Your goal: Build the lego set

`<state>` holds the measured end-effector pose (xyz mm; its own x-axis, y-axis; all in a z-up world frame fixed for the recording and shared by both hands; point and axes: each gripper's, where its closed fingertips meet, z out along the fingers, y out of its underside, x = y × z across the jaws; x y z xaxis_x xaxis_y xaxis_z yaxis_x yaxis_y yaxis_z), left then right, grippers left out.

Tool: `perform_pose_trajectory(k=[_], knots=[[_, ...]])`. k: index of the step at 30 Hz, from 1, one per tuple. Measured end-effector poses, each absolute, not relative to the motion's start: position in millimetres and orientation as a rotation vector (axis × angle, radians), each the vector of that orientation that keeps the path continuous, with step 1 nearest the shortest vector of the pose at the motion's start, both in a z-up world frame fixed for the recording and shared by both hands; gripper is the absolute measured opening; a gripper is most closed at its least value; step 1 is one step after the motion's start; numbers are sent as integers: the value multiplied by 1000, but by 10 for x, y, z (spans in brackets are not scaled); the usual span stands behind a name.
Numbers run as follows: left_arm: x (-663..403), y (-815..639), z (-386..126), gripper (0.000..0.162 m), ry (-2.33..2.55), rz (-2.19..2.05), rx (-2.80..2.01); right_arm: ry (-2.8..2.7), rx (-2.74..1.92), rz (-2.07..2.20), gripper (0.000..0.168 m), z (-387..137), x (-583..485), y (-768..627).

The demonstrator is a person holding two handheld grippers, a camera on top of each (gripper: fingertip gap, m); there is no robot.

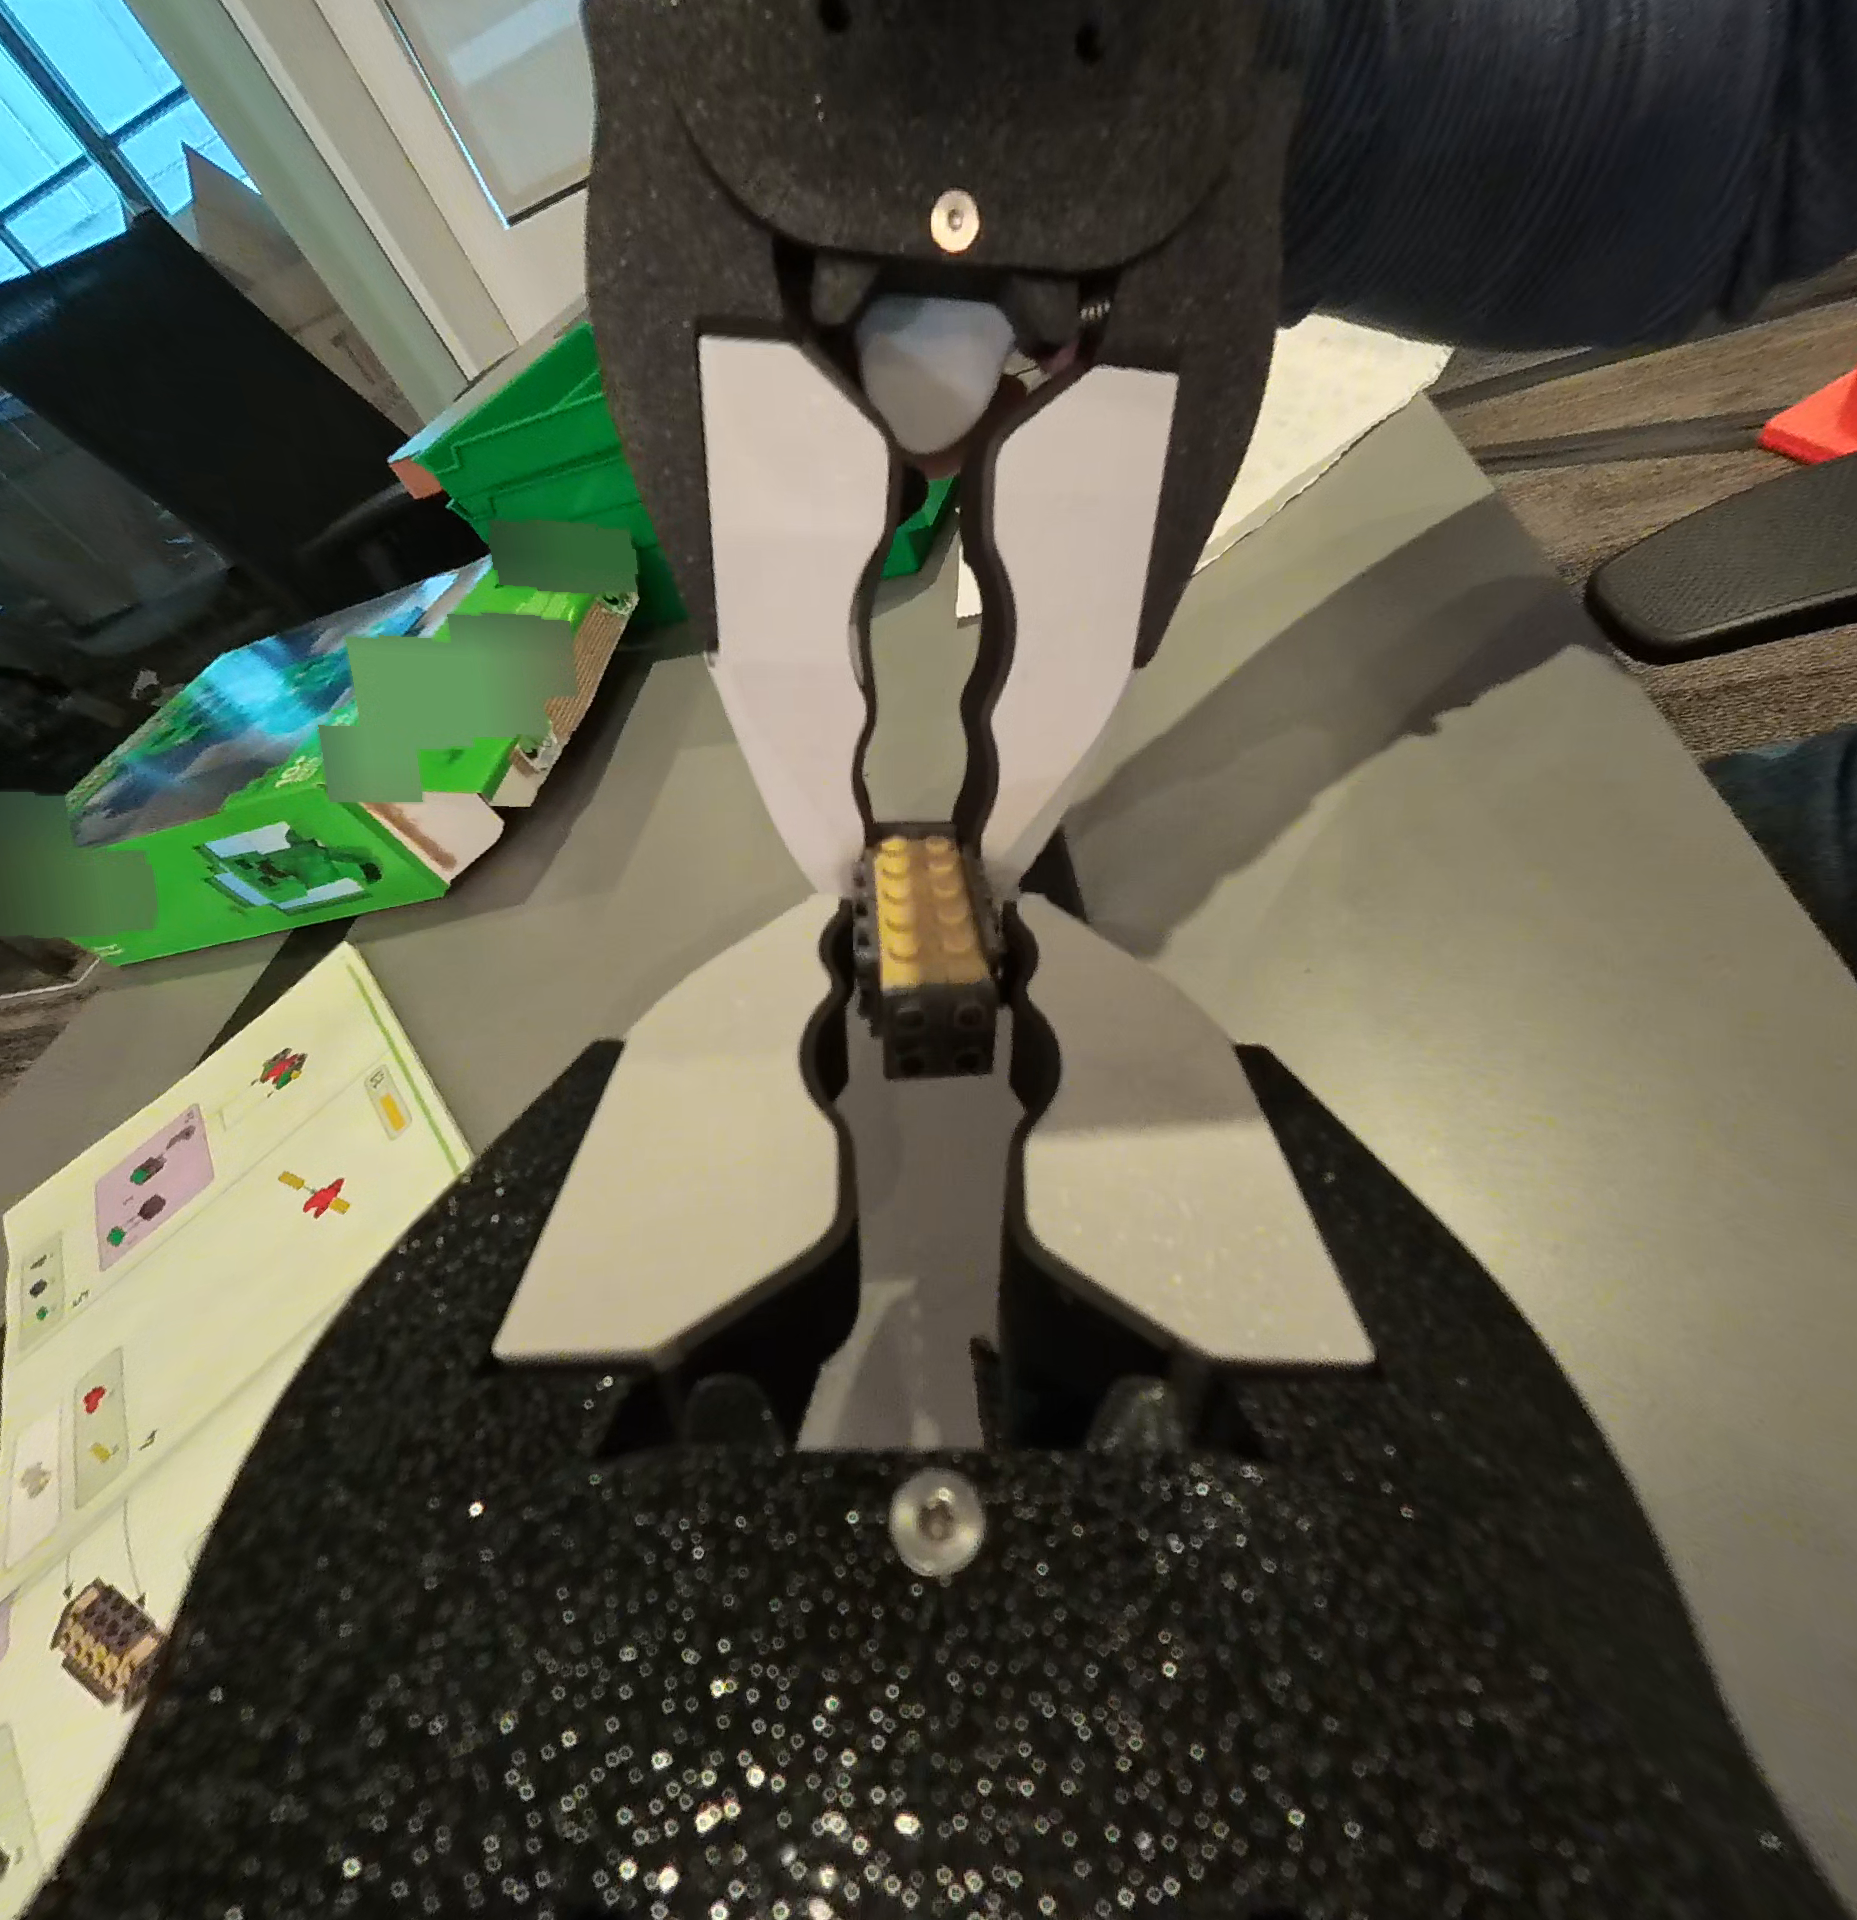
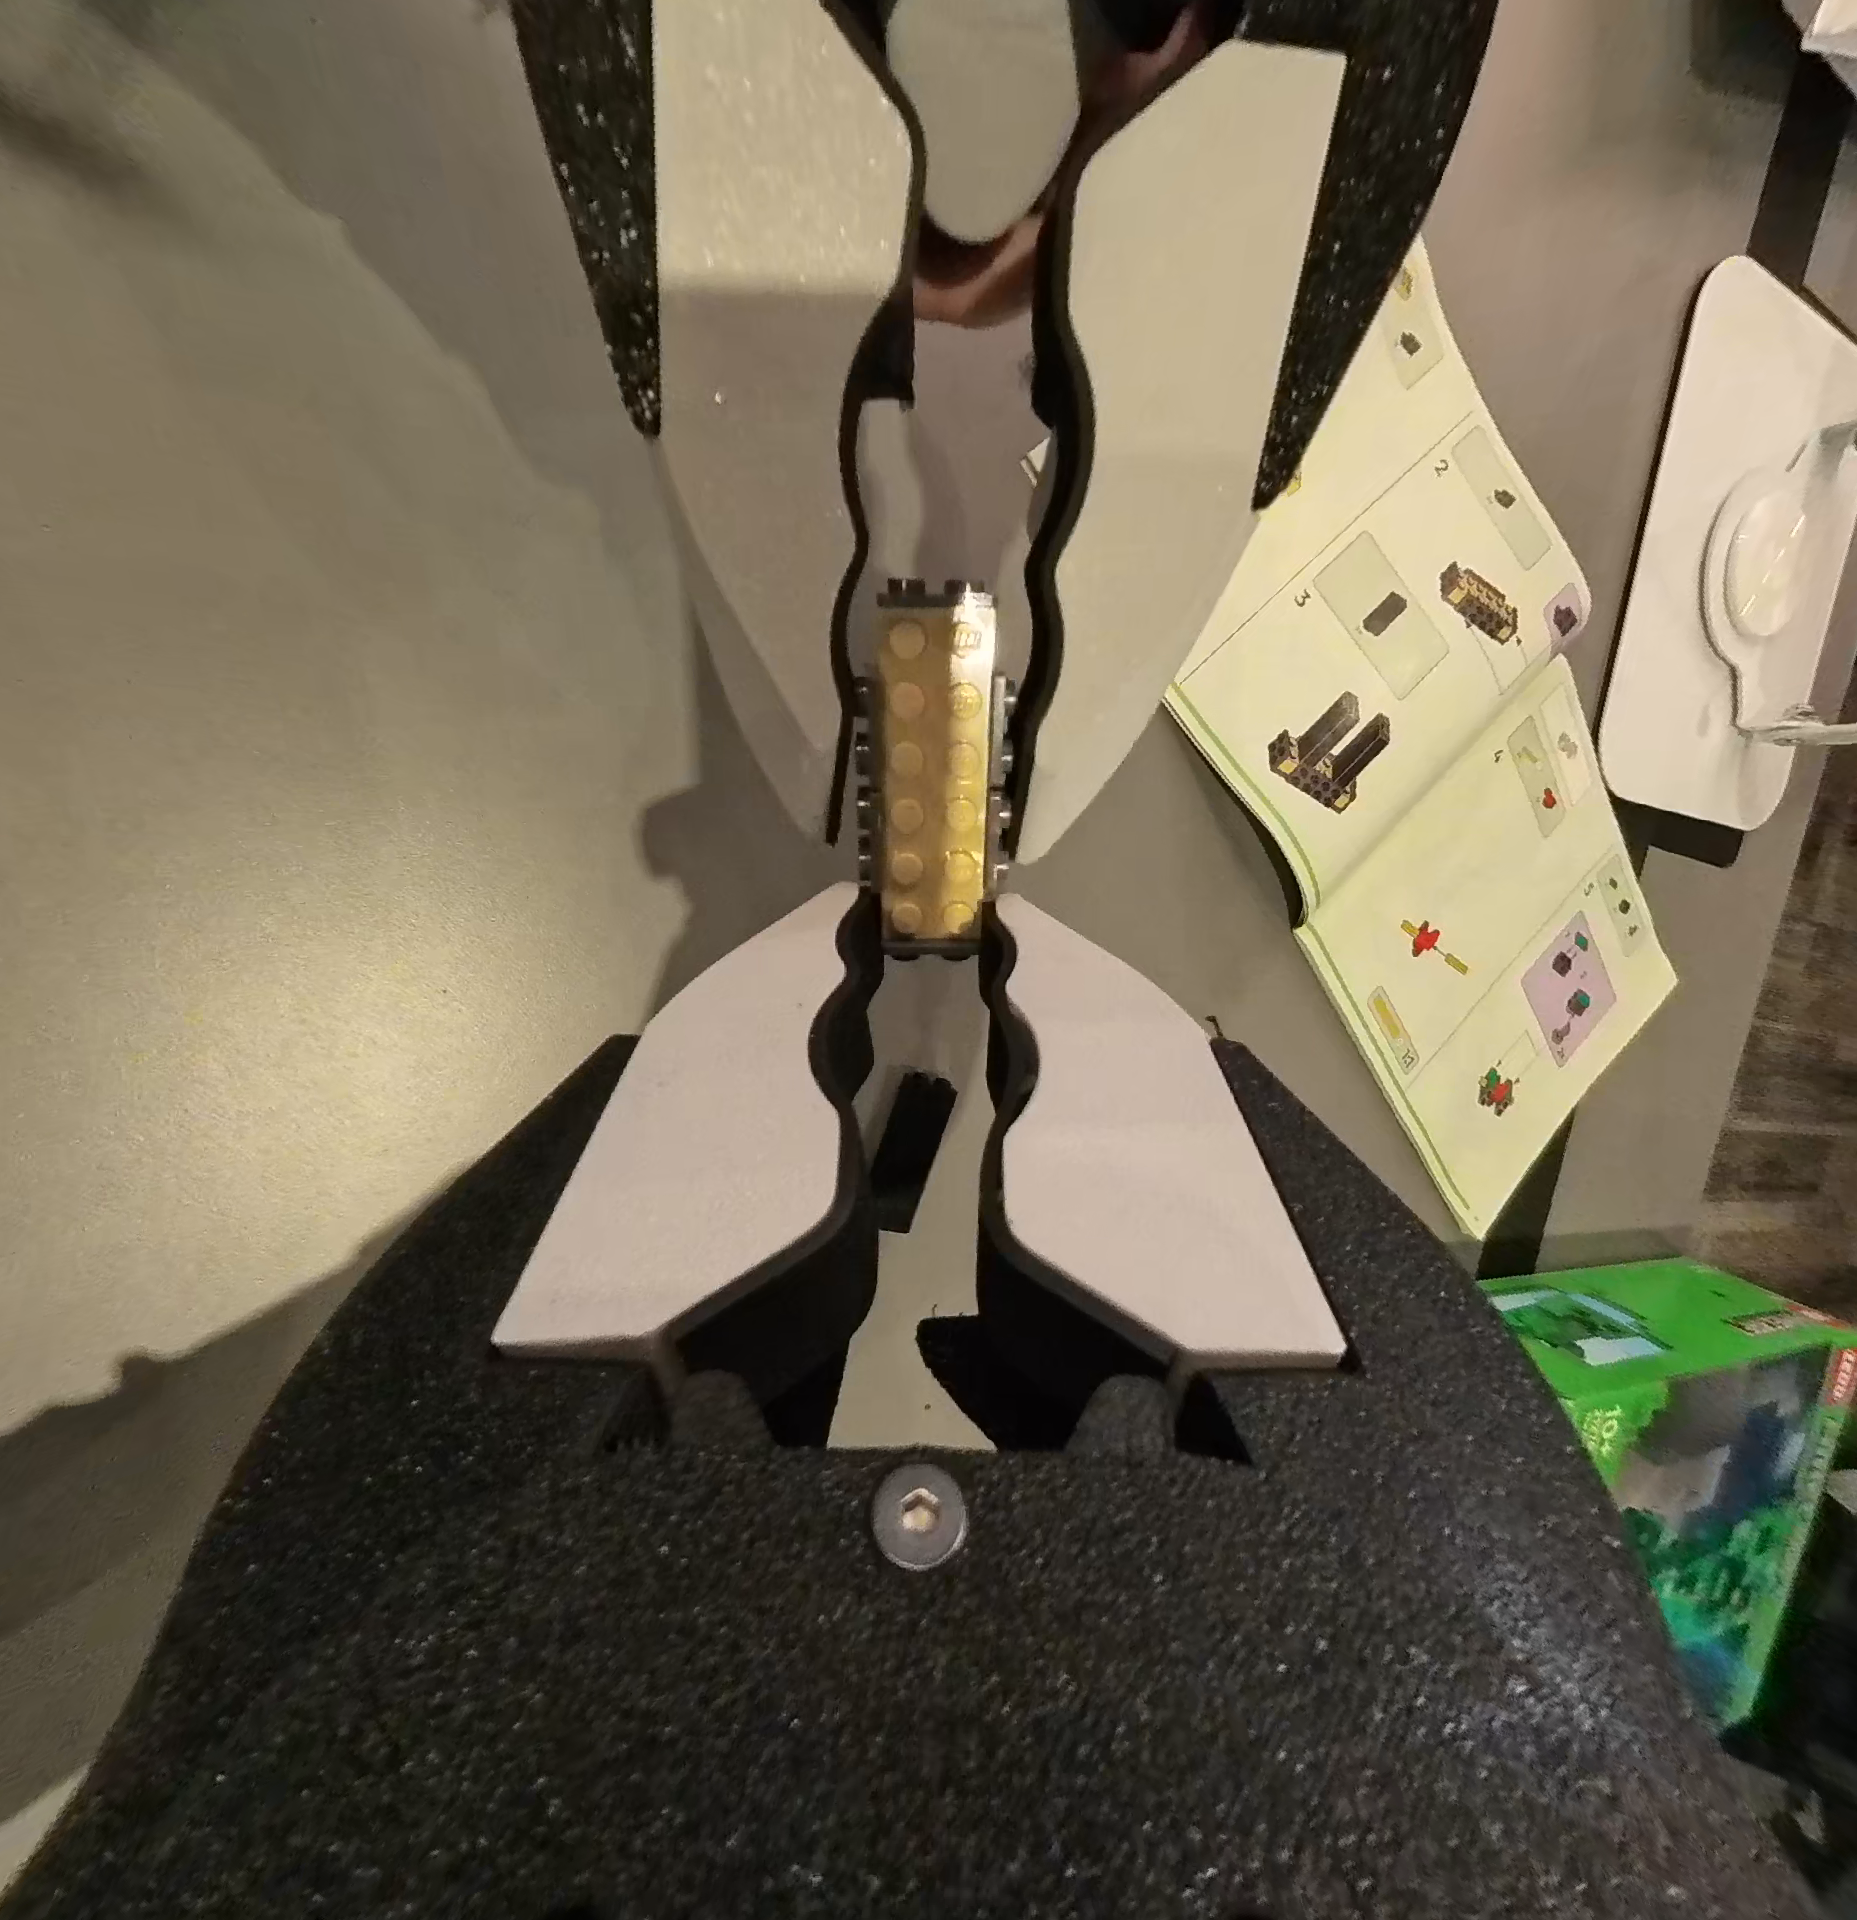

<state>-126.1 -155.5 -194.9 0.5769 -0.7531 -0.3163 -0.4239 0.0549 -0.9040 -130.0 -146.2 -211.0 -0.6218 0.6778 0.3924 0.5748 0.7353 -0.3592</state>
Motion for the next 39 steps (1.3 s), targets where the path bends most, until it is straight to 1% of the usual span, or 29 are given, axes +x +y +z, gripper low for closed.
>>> perform_pose_trajectory(k=[10,11,14,21,25,28,33,39], knots=[[-1280,-1515,-1943,25,1022,-241,-1562,-2378,-938,246,18,-2083,-1332,-1449],[-1291,-1514,-1929,25,1010,-245,-1559,-2364,-942,248,19,-2059,-1327,-1434],[-1323,-1518,-1871,25,972,-279,-1544,-2334,-989,269,29,-2007,-1279,-1359],[-1393,-1568,-1670,25,871,-403,-1469,-2254,-1044,366,25,-1911,-1191,-1289],[-1393,-1587,-1667,25,875,-432,-1465,-2172,-1066,543,27,-1844,-1194,-1353],[-1346,-1614,-1681,25,904,-453,-1462,-2121,-1082,743,37,-1784,-1217,-1468],[-1268,-1659,-1689,25,937,-498,-1452,-2077,-1014,931,31,-1703,-1233,-1600],[-1237,-1689,-1636,25,919,-568,-1421,-2079,-953,982,26,-1700,-1250,-1691]])
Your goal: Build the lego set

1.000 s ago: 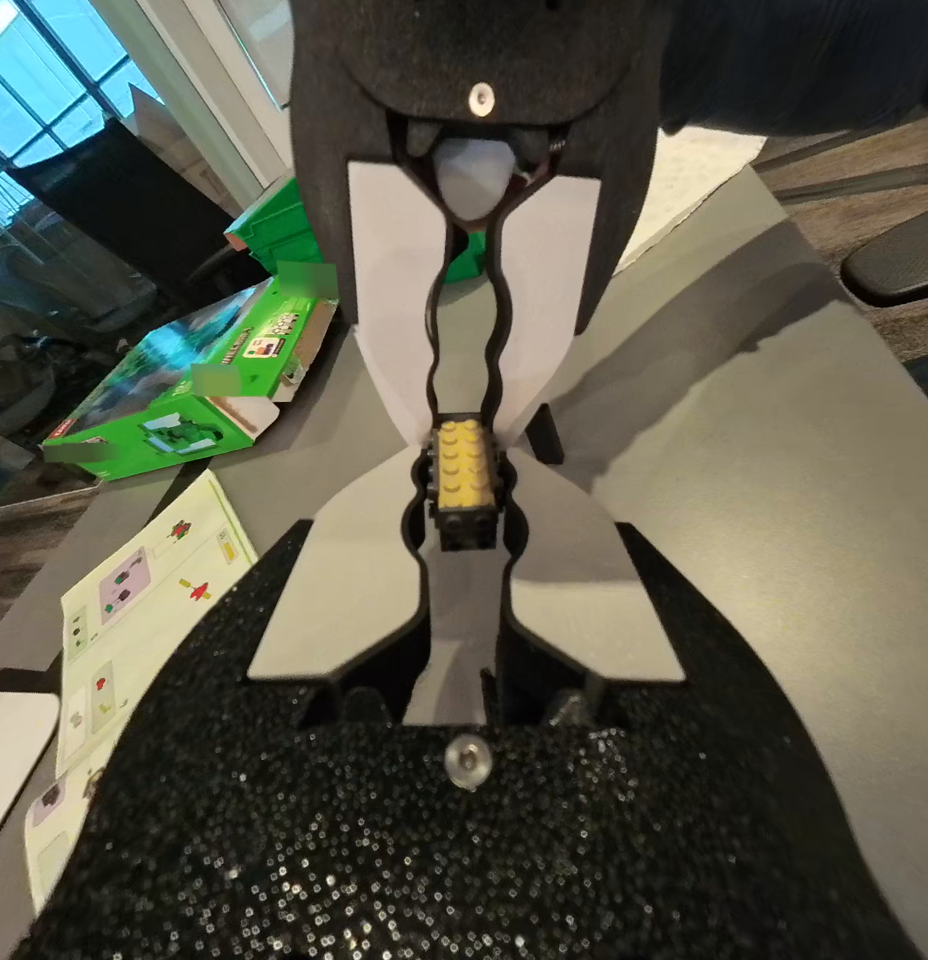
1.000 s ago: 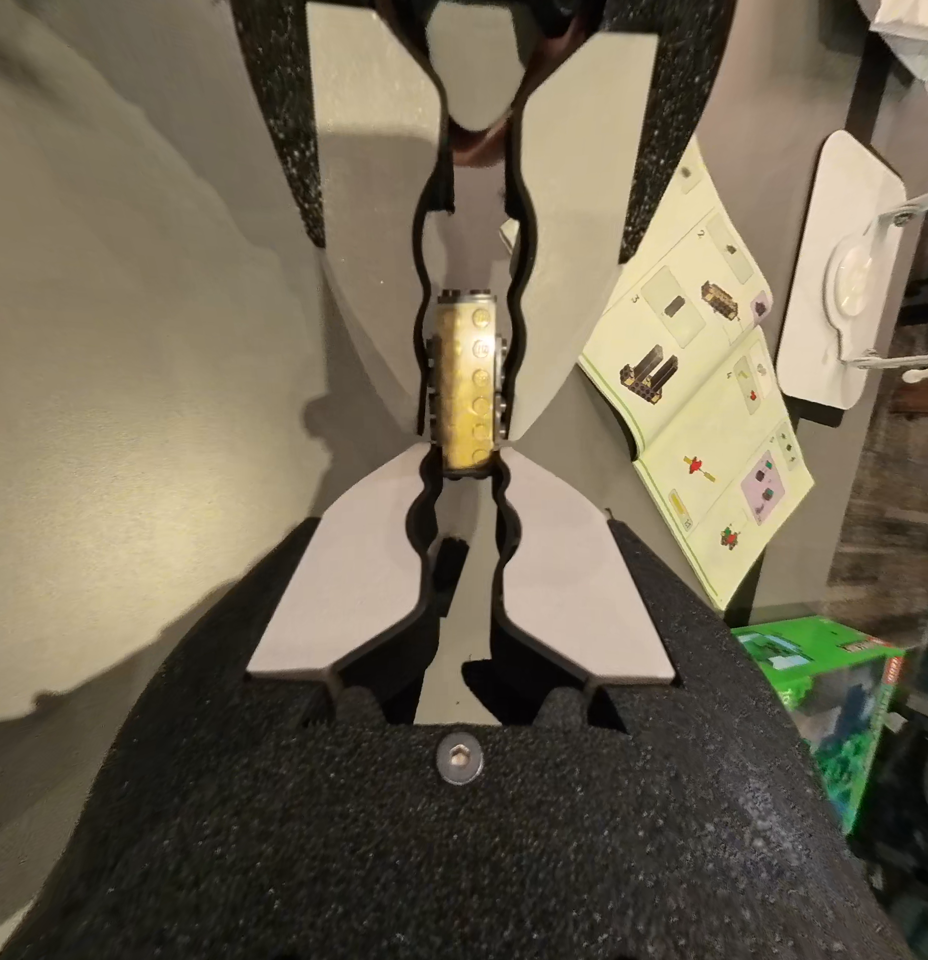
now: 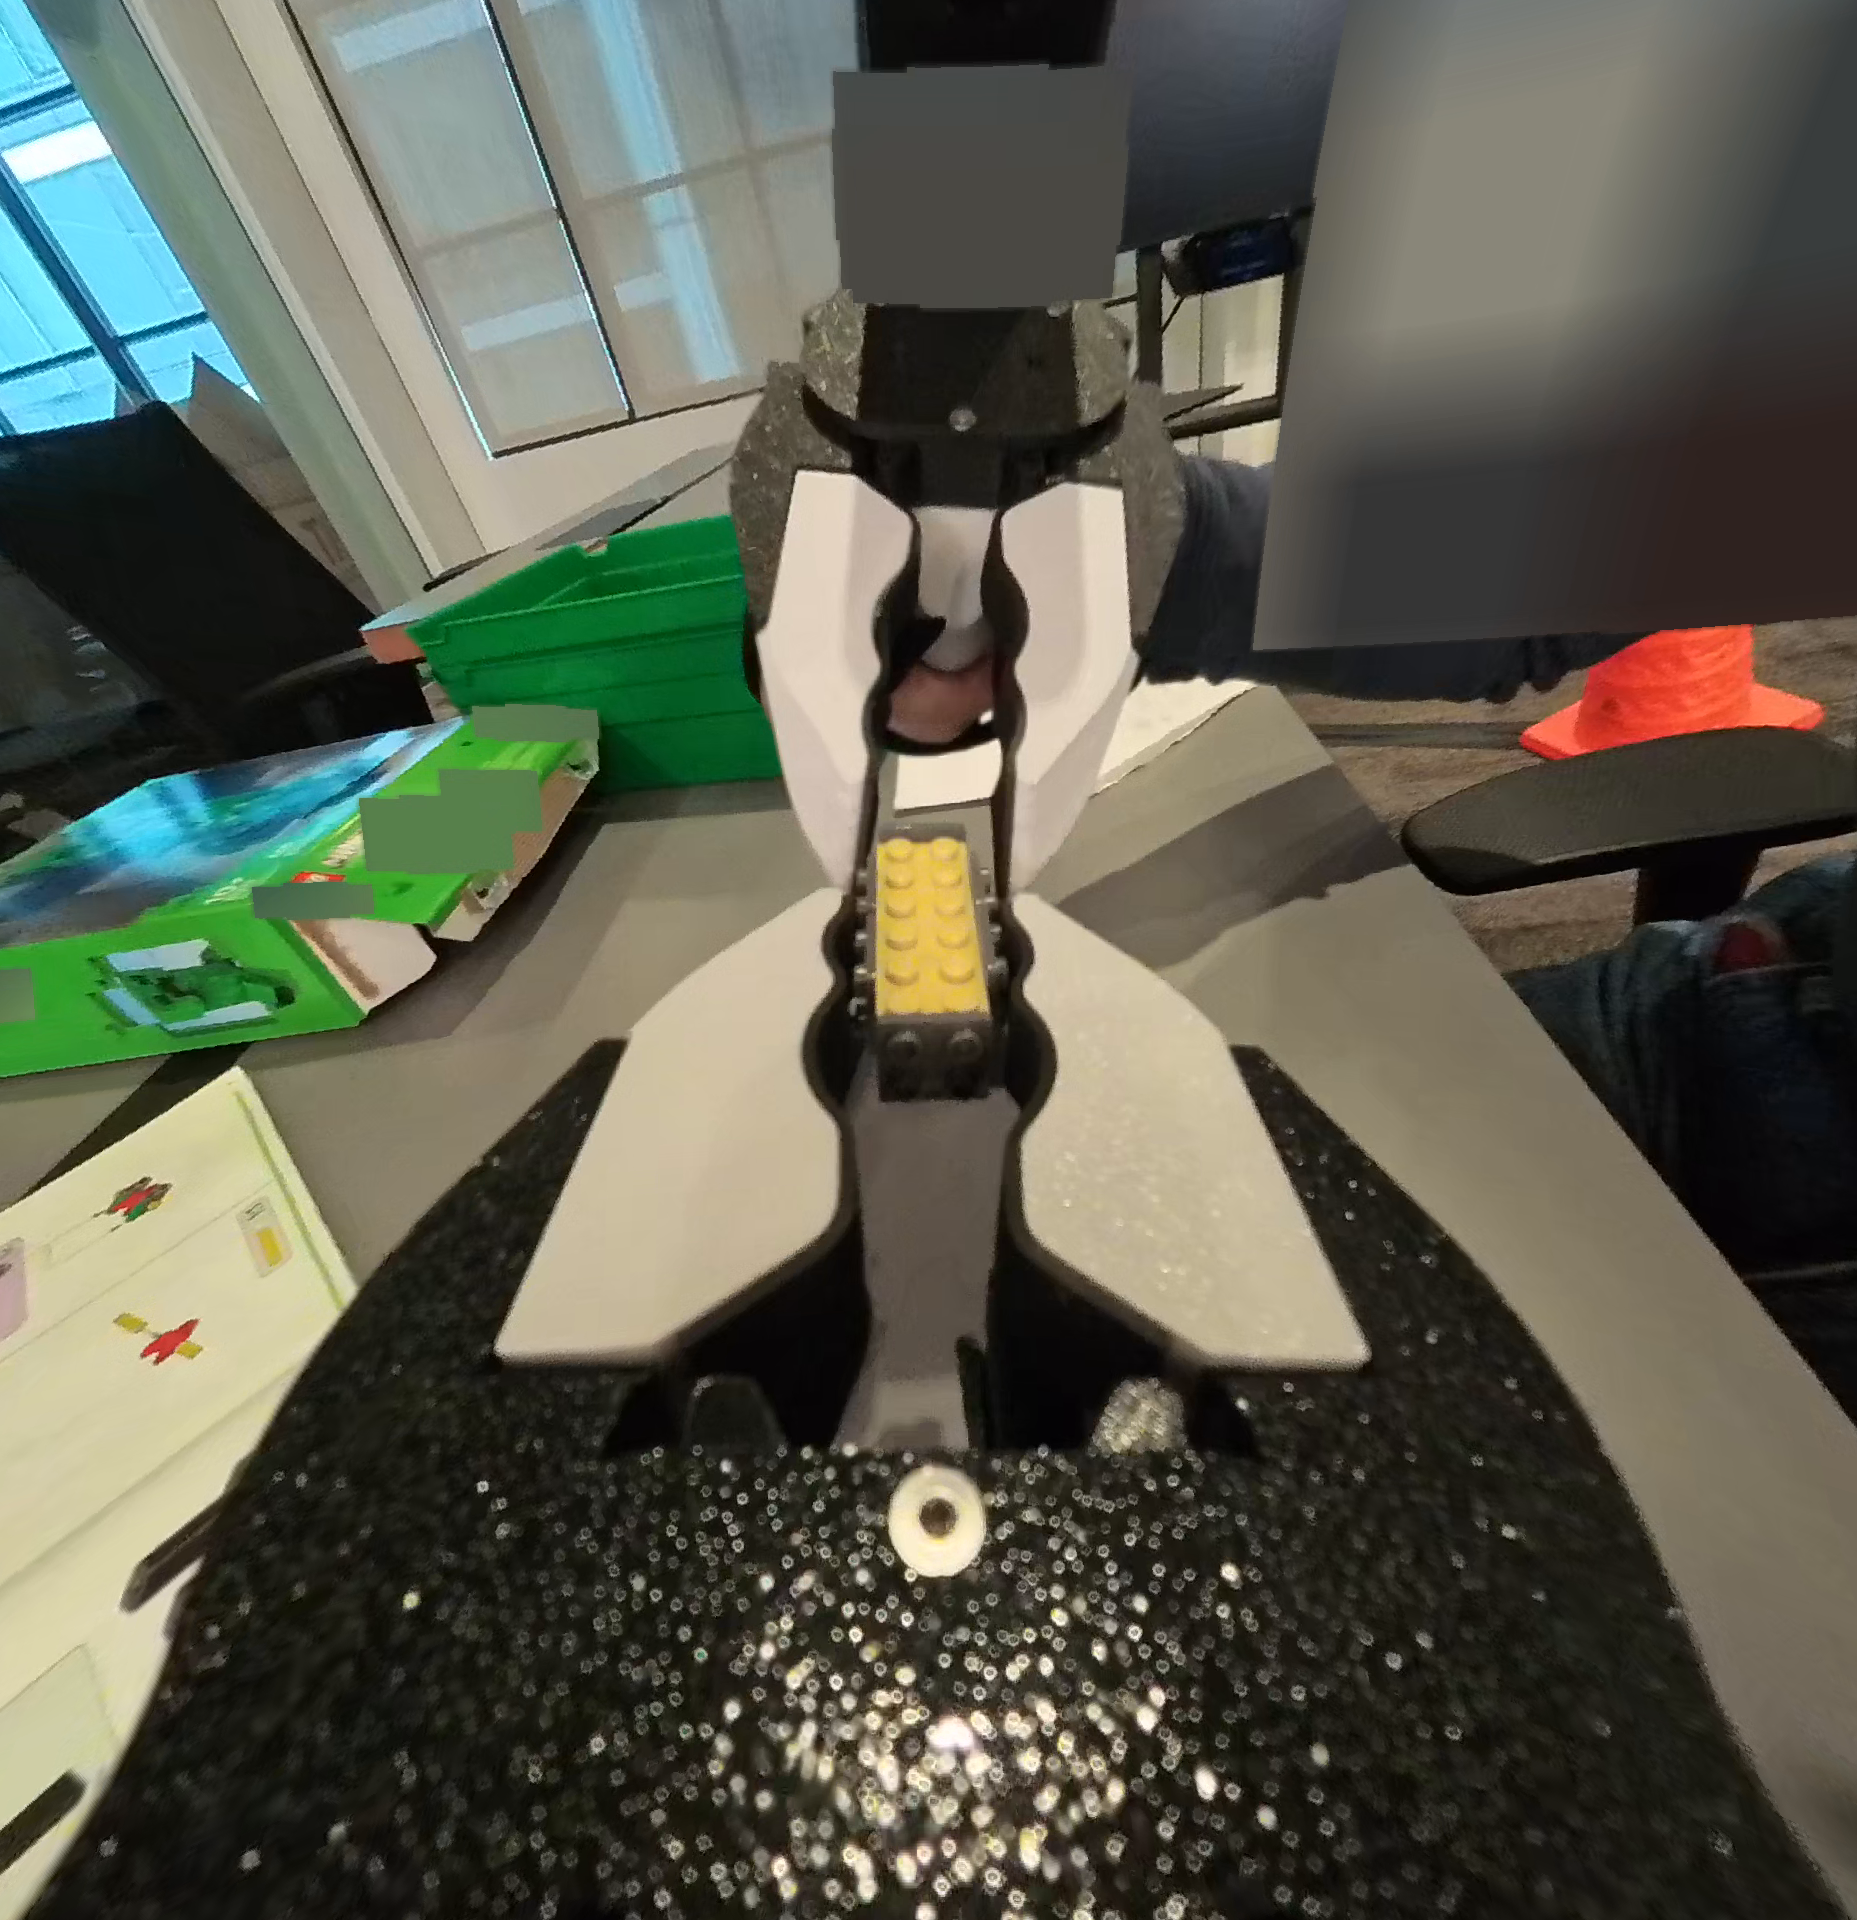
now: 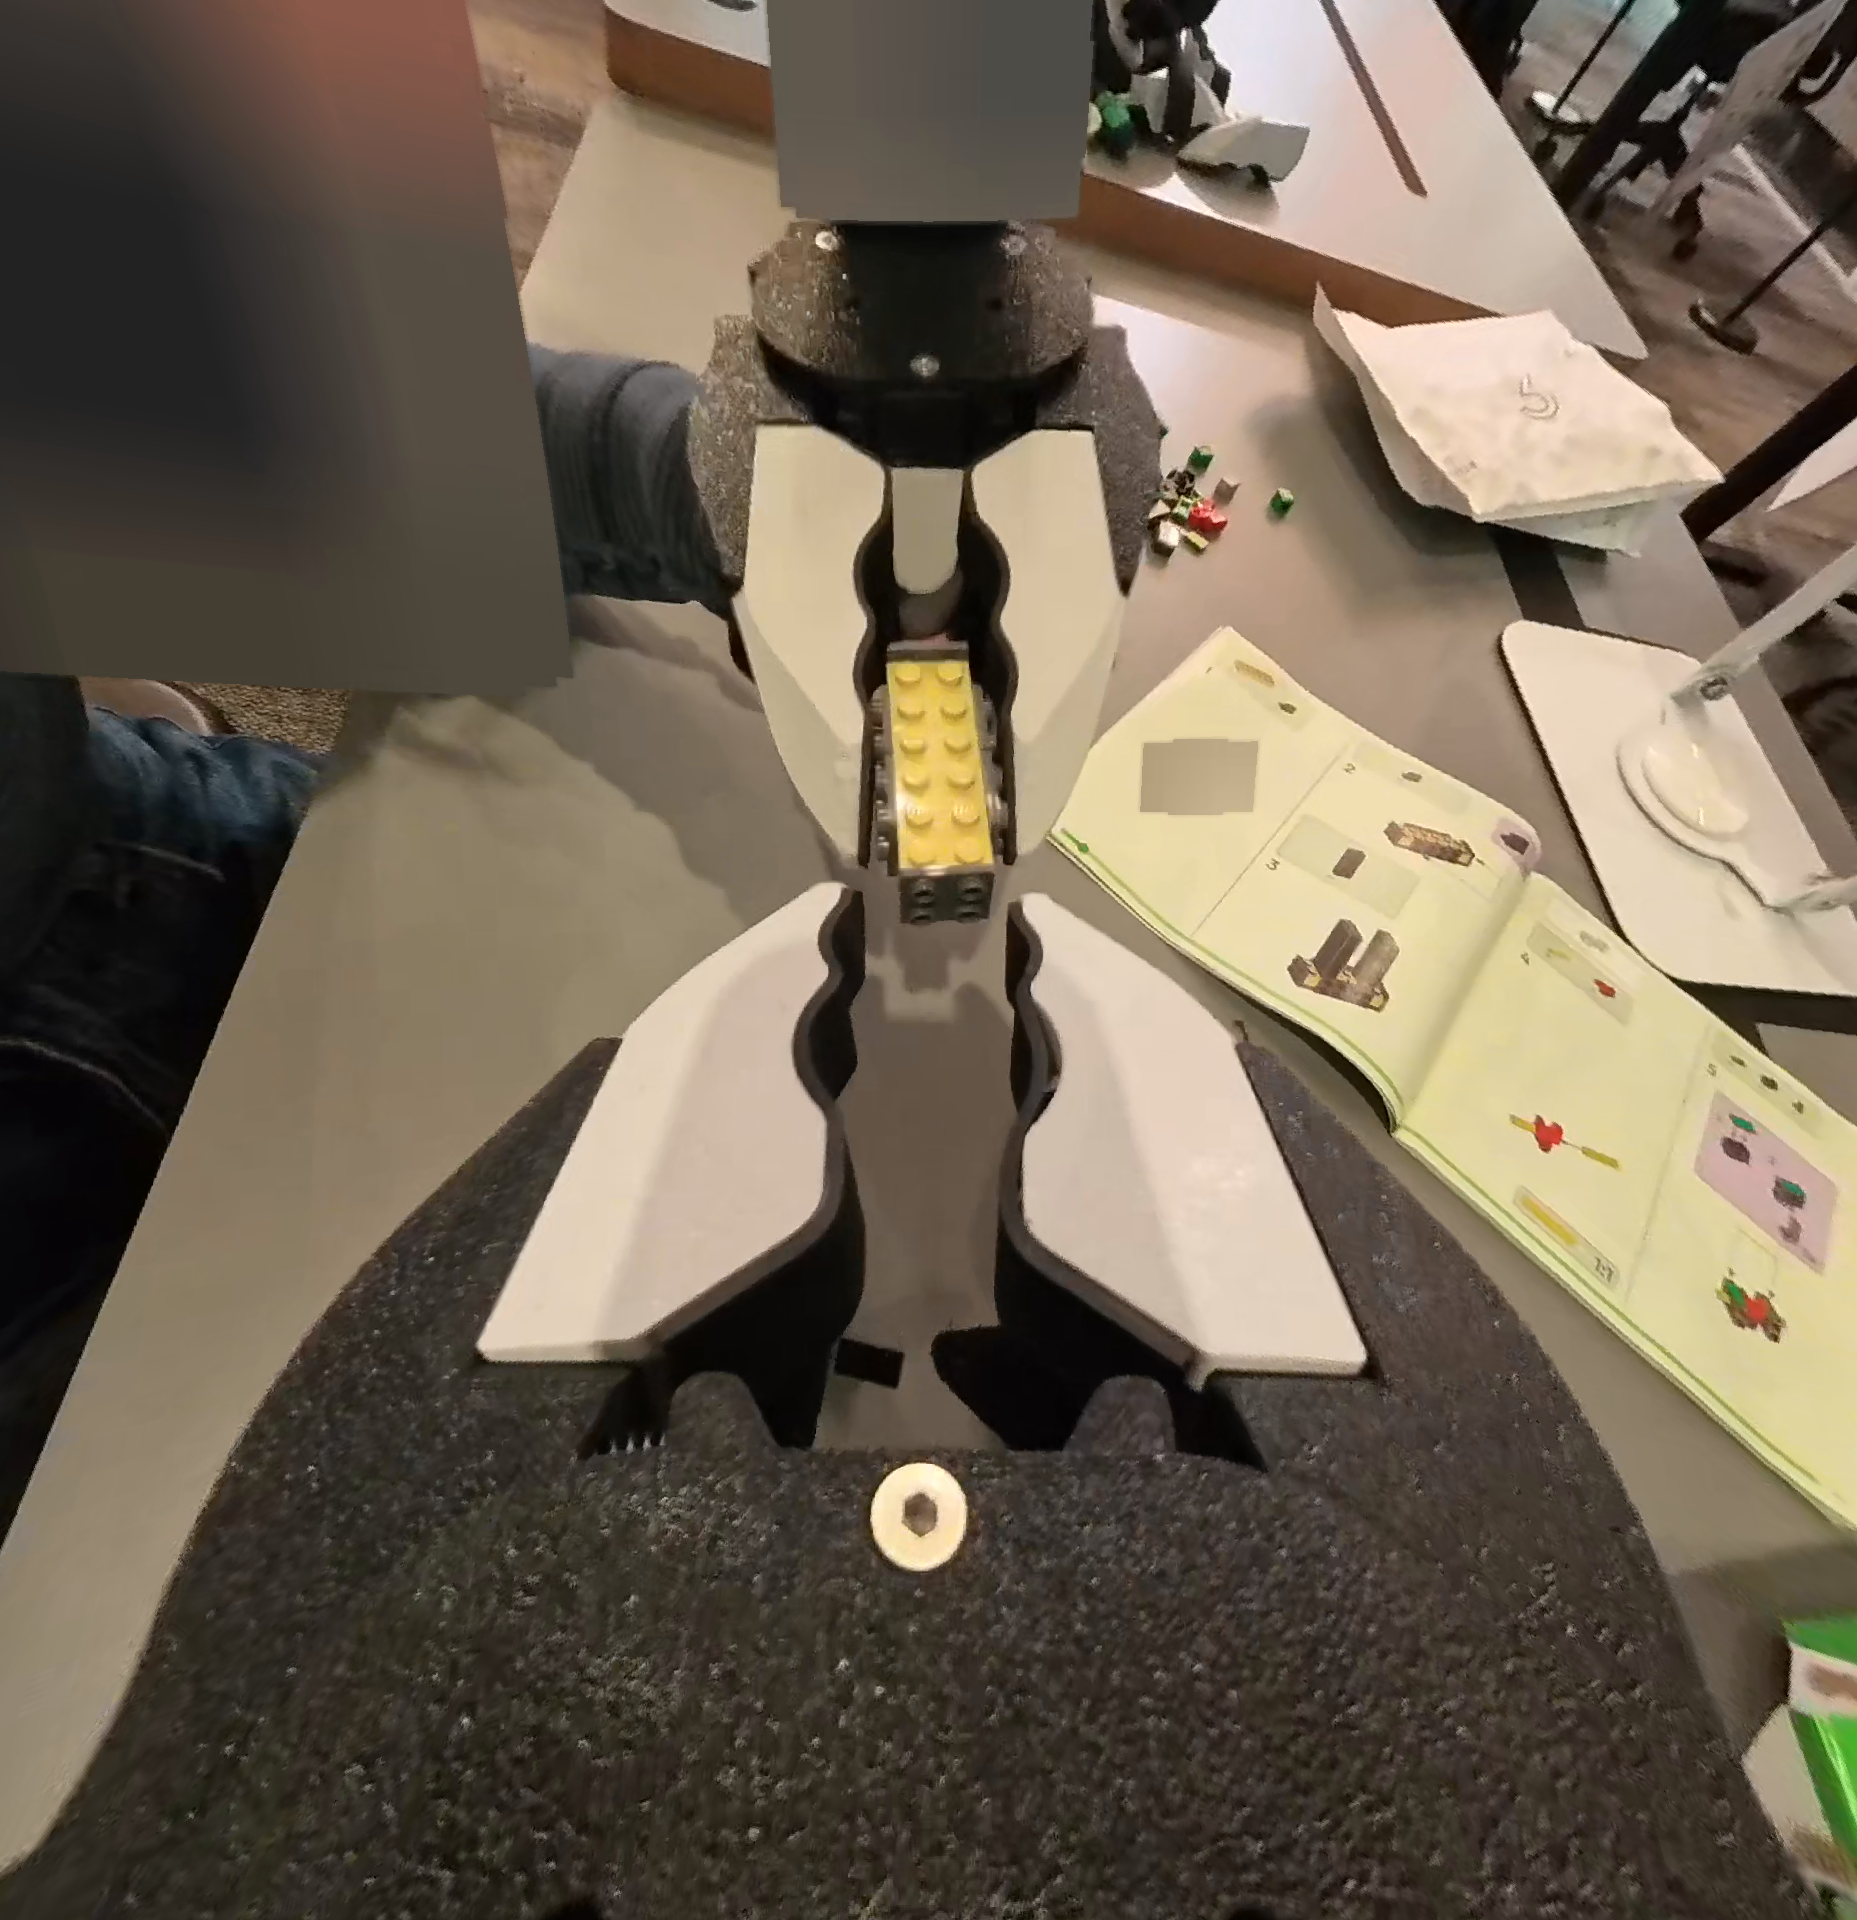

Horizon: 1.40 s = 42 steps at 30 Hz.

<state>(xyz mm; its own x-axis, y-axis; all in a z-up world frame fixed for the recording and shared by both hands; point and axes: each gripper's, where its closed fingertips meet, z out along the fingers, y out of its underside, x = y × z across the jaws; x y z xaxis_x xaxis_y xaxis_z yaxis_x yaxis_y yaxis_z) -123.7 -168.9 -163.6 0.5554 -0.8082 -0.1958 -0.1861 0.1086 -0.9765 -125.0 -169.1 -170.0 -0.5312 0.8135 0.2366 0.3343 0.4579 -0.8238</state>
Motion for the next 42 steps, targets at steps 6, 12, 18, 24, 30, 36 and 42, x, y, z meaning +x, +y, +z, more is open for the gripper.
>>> perform_pose_trajectory(k=[6,12,18,24,30,36,42], knots=[[-1211,-1708,-1628,25,916,-614,-1414,-2053,-898,982,17,-1691,-1285,-1717],[-1198,-1719,-1559,32,870,-671,-1386,-1986,-886,1066,17,-1643,-1282,-1720],[-1204,-1655,-1695,36,903,-589,-1467,-2009,-904,1051,17,-1690,-1256,-1693],[-1154,-1662,-1746,33,950,-549,-1476,-2036,-894,1042,17,-1701,-1232,-1699],[-1149,-1690,-1685,26,944,-563,-1433,-2031,-875,1068,17,-1692,-1227,-1729],[-1138,-1709,-1656,26,942,-578,-1413,-2035,-864,1077,17,-1678,-1219,-1737],[-1128,-1724,-1633,26,937,-601,-1395,-2034,-851,1078,17,-1664,-1215,-1745]])
